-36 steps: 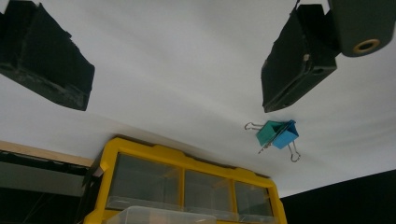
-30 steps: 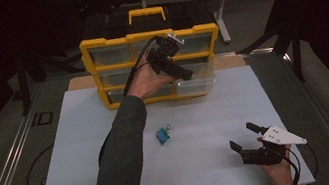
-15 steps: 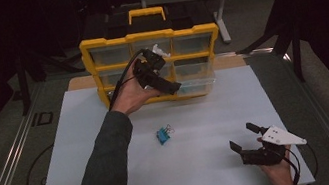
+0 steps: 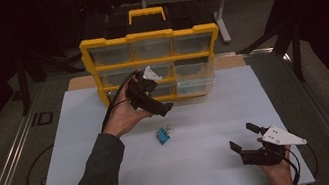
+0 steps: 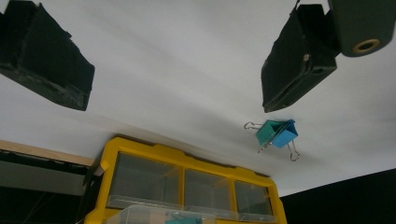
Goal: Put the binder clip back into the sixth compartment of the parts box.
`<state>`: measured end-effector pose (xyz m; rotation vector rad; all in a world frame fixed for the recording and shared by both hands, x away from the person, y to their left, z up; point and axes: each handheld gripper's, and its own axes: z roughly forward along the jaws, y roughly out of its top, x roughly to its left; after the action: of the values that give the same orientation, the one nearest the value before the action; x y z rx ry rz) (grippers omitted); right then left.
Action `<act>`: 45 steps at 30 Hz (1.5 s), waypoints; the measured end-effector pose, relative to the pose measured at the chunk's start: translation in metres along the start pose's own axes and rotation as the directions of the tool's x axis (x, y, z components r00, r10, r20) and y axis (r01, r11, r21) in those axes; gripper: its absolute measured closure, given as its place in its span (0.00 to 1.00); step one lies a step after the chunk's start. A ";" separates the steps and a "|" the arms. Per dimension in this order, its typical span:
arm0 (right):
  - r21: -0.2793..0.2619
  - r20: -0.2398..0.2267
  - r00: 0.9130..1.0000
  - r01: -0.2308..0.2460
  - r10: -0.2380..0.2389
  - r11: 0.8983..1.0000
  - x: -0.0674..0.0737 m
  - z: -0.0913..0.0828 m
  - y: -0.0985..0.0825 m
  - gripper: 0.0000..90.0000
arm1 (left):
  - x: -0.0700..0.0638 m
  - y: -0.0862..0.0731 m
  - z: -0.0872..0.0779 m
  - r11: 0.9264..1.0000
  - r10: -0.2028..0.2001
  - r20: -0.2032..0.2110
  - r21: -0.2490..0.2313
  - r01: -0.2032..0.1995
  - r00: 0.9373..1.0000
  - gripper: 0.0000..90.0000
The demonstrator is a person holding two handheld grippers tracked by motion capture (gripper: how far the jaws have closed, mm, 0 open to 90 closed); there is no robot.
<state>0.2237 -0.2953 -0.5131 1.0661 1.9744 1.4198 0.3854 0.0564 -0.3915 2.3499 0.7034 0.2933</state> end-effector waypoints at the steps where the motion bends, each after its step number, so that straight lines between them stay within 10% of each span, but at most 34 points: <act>1: 0.000 0.000 1.000 0.000 0.000 1.000 0.000 0.000 0.000 0.11 | 0.000 0.000 0.000 1.000 0.000 0.000 0.000 0.000 1.000 0.00; 35: 0.000 0.002 1.000 -0.003 0.003 1.000 -0.001 -0.001 0.000 0.11 | -0.020 -0.095 0.056 0.992 0.002 0.081 0.124 -0.012 0.997 0.01; 45: 0.001 0.002 1.000 -0.002 0.002 1.000 0.000 0.000 0.000 0.11 | -0.019 -0.106 0.076 0.987 0.001 0.093 0.161 -0.016 0.996 0.20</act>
<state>0.2235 -0.2958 -0.5134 1.0698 1.9730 1.4181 0.3550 0.0734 -0.5183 2.5023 0.6950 0.1336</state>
